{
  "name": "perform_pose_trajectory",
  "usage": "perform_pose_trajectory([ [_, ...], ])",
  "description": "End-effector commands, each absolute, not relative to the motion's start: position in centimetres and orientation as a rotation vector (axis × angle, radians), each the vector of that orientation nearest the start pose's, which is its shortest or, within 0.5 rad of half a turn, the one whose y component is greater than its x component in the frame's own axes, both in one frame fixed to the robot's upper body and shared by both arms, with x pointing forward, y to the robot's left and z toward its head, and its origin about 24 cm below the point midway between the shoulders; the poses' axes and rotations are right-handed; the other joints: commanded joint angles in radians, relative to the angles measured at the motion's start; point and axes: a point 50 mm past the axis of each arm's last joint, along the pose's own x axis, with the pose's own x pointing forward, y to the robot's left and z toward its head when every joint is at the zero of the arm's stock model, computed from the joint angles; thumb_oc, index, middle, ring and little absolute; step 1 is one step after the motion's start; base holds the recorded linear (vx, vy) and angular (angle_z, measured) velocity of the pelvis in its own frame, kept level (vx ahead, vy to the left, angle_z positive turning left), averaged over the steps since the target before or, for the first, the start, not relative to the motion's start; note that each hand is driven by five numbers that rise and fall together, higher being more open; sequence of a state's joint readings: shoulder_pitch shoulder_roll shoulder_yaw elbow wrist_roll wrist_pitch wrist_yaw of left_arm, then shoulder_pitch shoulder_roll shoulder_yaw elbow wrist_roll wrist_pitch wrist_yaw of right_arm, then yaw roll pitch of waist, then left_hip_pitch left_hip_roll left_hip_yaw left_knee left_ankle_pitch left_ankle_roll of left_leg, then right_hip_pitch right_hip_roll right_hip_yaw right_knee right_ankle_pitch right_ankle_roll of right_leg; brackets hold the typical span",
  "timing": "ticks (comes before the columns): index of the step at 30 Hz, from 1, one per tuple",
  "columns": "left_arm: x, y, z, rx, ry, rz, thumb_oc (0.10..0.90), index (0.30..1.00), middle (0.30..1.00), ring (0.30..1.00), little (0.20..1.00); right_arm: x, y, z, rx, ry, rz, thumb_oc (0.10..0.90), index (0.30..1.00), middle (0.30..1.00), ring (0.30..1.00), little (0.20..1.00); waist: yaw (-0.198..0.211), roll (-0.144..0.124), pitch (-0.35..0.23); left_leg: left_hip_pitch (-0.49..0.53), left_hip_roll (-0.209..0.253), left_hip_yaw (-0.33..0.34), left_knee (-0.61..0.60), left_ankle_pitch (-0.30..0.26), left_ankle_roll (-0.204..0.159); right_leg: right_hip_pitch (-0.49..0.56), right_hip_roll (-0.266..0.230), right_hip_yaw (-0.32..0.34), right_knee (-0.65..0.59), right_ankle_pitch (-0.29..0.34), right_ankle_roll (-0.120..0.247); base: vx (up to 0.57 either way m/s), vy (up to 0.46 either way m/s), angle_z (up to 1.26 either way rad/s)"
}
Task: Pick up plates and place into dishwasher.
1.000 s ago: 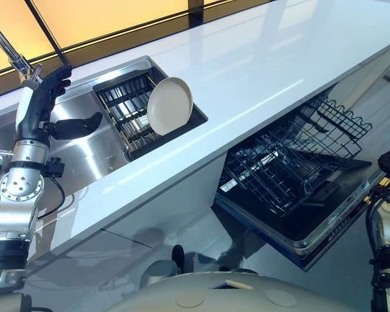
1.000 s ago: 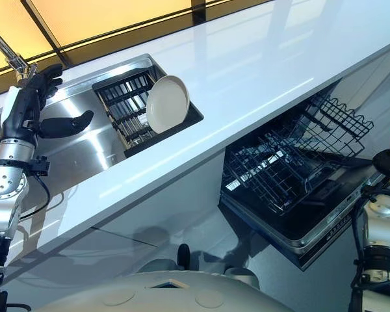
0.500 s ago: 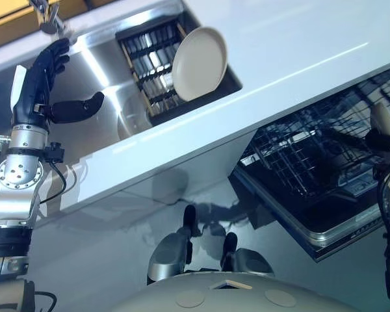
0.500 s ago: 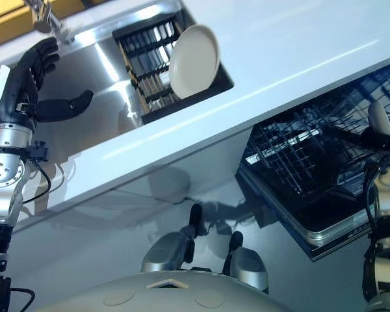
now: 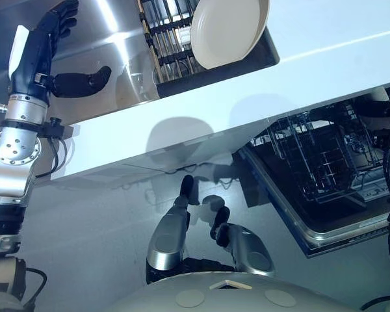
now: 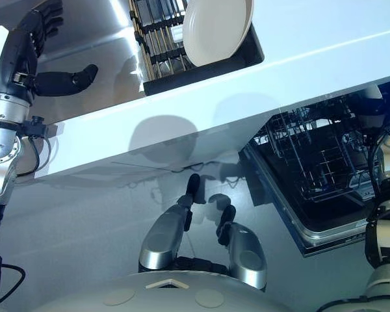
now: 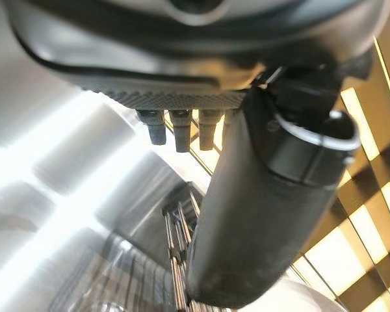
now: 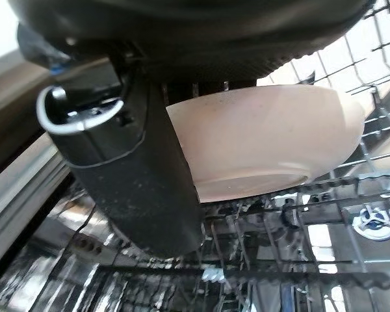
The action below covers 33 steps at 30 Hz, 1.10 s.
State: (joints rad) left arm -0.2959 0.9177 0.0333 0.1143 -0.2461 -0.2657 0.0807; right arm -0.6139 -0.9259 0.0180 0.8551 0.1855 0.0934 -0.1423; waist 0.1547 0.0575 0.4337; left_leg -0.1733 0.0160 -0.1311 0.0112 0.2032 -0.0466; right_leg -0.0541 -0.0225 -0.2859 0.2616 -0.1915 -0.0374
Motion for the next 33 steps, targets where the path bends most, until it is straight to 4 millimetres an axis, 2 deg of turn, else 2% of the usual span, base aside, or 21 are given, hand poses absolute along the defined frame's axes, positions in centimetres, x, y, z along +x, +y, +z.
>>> perform_pose_trajectory([
  [1,27.5,28.7,26.1,0.608,-0.765,0.151,0.8,0.9,0.9,0.9,0.9,29.4,-42.4,19.9,-0.719,0.159,-0.702,0.1,0.3,0.3,0.3,0.2,-0.013,-0.004,-0.058,-0.042,0.018,0.029,0.142,-0.137,-0.058,-0.055,0.001,0.028,0.042,0.016,0.015,0.0,0.0,0.0],
  [7,27.3,28.8,25.4,0.62,-0.72,0.13,0.8,0.9,0.9,0.9,0.9,27.9,-44.0,17.0,-0.775,0.367,-0.746,0.1,0.3,0.3,0.3,0.2,-0.009,-0.01,-0.07,-0.022,0.027,0.036,0.144,-0.128,-0.064,0.004,0.006,0.043,0.007,0.026,0.02,0.07,-0.005,-0.02],
  [8,27.3,28.9,25.2,0.622,-0.709,0.123,0.8,0.9,0.9,0.9,0.9,27.7,-44.2,16.5,-0.788,0.397,-0.747,0.251,0.429,0.429,0.429,0.351,-0.007,-0.01,-0.073,-0.017,0.029,0.038,0.146,-0.127,-0.065,0.015,0.005,0.044,0.0,0.029,0.022,0.12,-0.01,-0.06],
  [9,27.2,28.9,25.0,0.625,-0.699,0.117,0.8,0.9,0.9,0.9,0.9,27.5,-44.2,15.9,-0.799,0.426,-0.744,0.712,0.825,0.825,0.825,0.812,-0.005,-0.011,-0.076,-0.01,0.032,0.039,0.144,-0.125,-0.066,0.026,0.006,0.045,-0.007,0.031,0.023,0.1,-0.003,-0.06],
  [10,27.2,28.9,24.8,0.627,-0.692,0.112,0.8,0.9,0.9,0.9,0.9,27.3,-44.3,15.6,-0.803,0.441,-0.743,0.8,0.9,0.9,0.9,0.9,-0.005,-0.011,-0.079,-0.005,0.033,0.04,0.143,-0.124,-0.066,0.033,0.006,0.047,-0.012,0.033,0.025,0.1,0.004,-0.06],
  [17,26.9,29.3,23.0,0.623,-0.604,0.083,0.8,0.9,0.9,0.9,0.9,27.6,-43.3,14.4,-0.88,0.44,-0.696,0.8,0.9,0.9,0.9,0.9,-0.004,-0.013,-0.121,0.056,0.037,0.05,0.124,-0.118,-0.068,0.123,0.009,0.067,-0.08,0.057,0.04,0.14,0.034,-0.07],
  [24,26.2,29.8,20.6,0.606,-0.525,0.065,0.8,0.9,0.9,0.9,0.9,28.0,-41.4,13.5,-0.921,0.359,-0.634,0.8,0.9,0.9,0.9,0.9,-0.007,-0.018,-0.18,0.111,0.037,0.063,0.1,-0.118,-0.066,0.193,0.008,0.078,-0.126,0.068,0.052,0.11,0.056,-0.14],
  [33,25.4,30.1,19.0,0.587,-0.485,0.053,0.8,0.9,0.9,0.9,0.9,26.9,-40.7,13.0,-0.951,0.28,-0.607,0.8,0.9,0.9,0.9,0.9,-0.016,-0.024,-0.236,0.176,0.022,0.08,0.057,-0.124,-0.056,0.249,0.002,0.077,-0.172,0.084,0.066,0.03,0.058,-0.05],
])
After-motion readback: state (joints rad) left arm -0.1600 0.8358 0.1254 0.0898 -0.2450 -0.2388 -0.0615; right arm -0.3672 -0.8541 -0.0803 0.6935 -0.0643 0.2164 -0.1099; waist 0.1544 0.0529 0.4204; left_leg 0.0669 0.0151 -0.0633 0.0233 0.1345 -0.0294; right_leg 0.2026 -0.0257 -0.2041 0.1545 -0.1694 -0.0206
